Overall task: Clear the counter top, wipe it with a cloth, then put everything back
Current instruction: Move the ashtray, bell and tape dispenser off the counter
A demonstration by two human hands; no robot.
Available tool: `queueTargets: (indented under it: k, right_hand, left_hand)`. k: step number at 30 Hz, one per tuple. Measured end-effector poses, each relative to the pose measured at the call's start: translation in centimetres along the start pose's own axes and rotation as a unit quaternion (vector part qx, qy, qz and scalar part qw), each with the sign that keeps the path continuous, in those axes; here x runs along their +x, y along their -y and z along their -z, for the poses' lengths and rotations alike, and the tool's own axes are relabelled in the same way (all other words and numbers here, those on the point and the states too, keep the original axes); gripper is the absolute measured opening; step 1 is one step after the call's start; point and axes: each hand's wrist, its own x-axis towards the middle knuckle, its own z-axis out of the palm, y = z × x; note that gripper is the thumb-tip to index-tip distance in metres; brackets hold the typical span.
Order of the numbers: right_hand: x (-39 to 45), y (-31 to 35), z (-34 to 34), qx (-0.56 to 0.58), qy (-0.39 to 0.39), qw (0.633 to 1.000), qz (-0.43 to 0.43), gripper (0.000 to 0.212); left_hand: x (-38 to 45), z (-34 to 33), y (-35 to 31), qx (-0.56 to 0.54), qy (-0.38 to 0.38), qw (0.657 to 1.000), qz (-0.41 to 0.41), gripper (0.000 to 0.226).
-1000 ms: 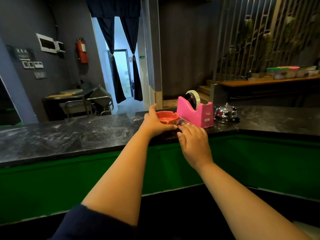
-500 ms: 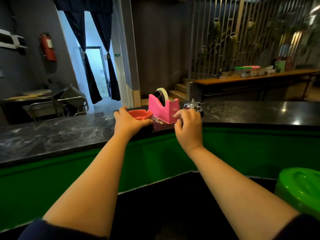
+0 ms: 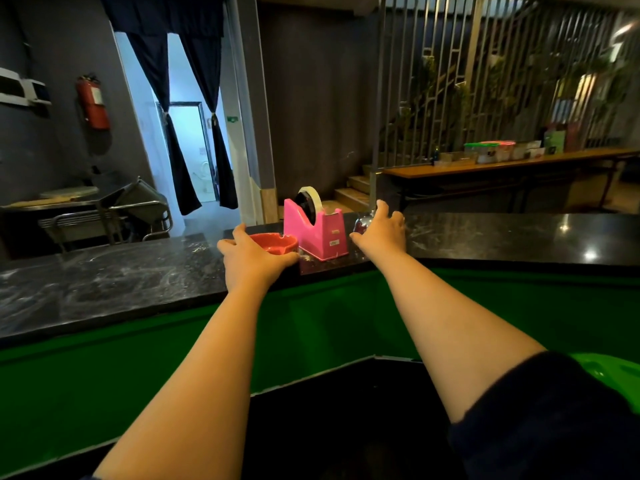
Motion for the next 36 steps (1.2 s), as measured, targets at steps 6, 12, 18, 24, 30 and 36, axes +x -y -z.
queueTargets:
  k: [6, 12, 18, 24, 30, 36]
  right_hand:
    - [1.3, -0.4, -0.3, 0.007, 0.022, 0.999, -0.048, 0.084]
    - [1.5, -0.9, -0.6, -0.014, 0.008, 0.999, -0.028, 0.074]
    - [-0.5, -1.3, 0.3, 0.008, -0.021, 1.000, 0.005, 0.070]
    - [-6.7, -2.2, 2.2, 0.054, -0.072, 0.995, 0.043, 0.068]
    - [-16.7, -3.3, 2.0, 0.085, -0.057, 0.992, 0.076, 0.069]
    - [-28.0, -5.2, -2.8, 0.112, 0.004, 0.990, 0.089, 0.073]
  left_hand:
    - [-0.2, -0.4, 0.2, 0.036, -0.016, 0.999, -0.017, 0.112]
    - [0.0, -0.5, 0.7, 0.045, -0.014, 0.998, -0.039, 0.120]
    - [-1.1, 0.7, 0.6, -0.002, -0.004, 0.998, -0.061, 0.121]
    - [-5.3, 3.8, 1.7, -0.050, -0.020, 0.994, -0.091, 0.113]
    - [-12.4, 6.5, 6.6, -0.056, -0.010, 0.993, -0.107, 0.112]
    - [-19.8, 7.1, 15.6, -0.047, 0.003, 0.997, -0.064, 0.121]
